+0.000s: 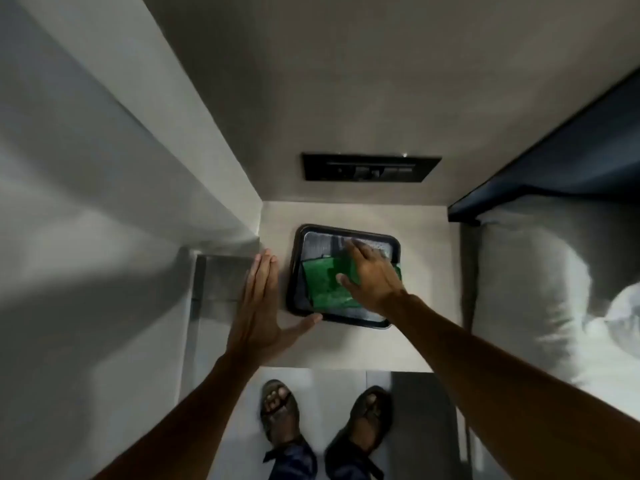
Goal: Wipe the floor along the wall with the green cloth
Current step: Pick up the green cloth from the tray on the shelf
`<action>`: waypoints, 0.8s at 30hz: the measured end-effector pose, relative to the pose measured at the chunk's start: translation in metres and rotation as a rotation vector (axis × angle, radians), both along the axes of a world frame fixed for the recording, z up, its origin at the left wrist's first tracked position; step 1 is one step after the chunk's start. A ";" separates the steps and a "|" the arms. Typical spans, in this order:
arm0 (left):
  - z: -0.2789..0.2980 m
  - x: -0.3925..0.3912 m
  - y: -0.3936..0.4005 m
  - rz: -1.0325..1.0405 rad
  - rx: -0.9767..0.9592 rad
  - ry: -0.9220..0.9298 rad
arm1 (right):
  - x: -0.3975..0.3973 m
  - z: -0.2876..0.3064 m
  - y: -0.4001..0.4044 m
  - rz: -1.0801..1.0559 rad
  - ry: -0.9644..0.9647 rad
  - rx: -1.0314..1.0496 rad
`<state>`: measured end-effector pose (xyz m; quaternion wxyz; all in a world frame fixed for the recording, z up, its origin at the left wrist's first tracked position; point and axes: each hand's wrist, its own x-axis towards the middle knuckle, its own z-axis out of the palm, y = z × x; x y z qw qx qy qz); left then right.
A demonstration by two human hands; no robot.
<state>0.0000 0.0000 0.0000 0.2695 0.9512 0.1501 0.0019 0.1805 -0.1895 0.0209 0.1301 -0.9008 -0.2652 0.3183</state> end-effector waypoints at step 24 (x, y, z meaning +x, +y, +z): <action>-0.113 -0.014 0.002 -0.064 0.191 0.019 | 0.033 -0.038 0.015 0.184 0.145 -0.113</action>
